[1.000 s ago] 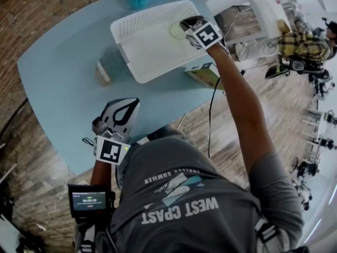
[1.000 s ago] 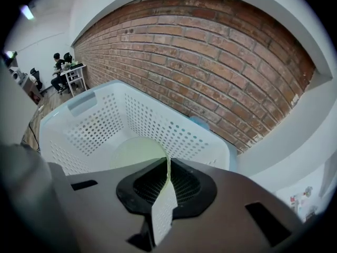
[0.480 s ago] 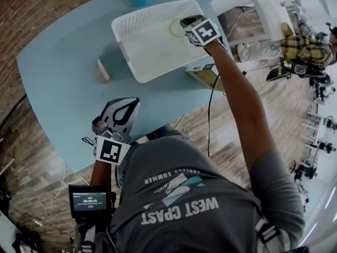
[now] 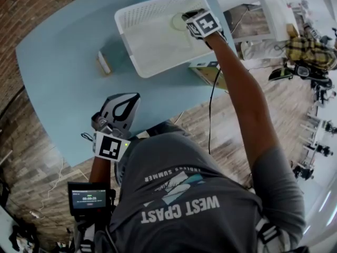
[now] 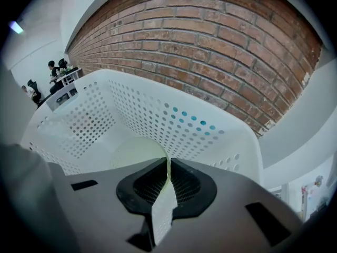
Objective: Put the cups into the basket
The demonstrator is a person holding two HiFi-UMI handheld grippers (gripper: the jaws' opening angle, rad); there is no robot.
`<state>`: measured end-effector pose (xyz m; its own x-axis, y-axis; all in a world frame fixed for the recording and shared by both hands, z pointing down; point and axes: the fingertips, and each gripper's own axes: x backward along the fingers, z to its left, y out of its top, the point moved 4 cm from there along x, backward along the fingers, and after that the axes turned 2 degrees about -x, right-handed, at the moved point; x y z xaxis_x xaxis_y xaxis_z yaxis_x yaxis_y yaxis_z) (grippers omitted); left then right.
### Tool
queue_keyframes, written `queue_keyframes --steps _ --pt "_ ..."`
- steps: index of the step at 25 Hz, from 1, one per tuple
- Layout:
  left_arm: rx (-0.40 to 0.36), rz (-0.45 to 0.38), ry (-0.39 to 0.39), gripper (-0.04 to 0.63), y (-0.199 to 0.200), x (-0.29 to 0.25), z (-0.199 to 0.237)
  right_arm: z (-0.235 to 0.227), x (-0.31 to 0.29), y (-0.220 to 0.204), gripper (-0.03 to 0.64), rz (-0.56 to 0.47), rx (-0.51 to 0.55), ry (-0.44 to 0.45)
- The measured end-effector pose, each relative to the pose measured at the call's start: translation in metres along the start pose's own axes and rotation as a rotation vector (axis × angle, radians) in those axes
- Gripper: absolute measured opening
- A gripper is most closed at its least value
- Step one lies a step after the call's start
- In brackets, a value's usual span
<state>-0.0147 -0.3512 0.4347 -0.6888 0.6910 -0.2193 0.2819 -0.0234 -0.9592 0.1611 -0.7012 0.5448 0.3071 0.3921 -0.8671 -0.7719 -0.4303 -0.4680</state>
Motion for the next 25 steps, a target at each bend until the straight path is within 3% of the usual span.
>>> queue_keyframes --steps 25 --pt "0.050 -0.002 0.005 0.000 -0.008 0.003 -0.006 0.016 -0.043 -0.025 0.029 0.117 -0.074 0.058"
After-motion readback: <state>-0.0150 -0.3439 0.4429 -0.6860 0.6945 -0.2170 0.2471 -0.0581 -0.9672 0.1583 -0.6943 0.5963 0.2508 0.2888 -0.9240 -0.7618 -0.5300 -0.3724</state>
